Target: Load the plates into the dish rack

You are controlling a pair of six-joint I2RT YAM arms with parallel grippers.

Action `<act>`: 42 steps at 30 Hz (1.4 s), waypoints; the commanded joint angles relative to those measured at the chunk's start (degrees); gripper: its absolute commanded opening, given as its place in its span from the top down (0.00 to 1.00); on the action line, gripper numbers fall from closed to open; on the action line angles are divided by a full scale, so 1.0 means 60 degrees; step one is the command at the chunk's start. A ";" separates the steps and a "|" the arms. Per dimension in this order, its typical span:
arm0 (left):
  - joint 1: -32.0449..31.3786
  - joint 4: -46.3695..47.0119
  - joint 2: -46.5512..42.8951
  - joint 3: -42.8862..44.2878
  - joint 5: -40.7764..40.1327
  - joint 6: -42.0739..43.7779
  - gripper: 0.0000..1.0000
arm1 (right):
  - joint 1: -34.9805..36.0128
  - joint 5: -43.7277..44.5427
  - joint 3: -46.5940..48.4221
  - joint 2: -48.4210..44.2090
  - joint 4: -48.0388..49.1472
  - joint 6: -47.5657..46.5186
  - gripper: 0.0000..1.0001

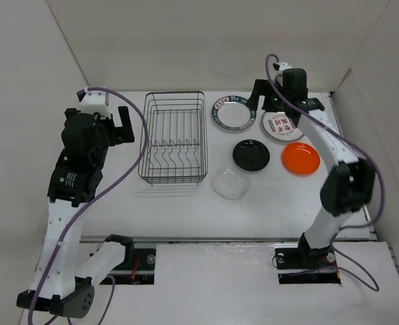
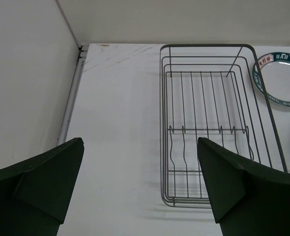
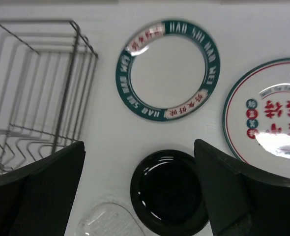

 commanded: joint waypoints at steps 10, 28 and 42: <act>0.0153 0.1304 0.0553 -0.0725 0.2500 0.0358 0.00 | -0.1482 -0.2857 0.7131 0.6864 -0.1561 -0.1015 0.11; 0.0153 0.1011 0.0832 -0.0725 0.3291 0.0563 0.00 | -0.1584 -0.3485 0.8655 0.9049 -0.2807 -0.1015 0.15; 0.0153 0.1011 0.0744 -0.0827 0.3291 0.0563 0.00 | -0.1409 -0.3382 0.9564 1.0163 -0.3408 -0.0635 0.39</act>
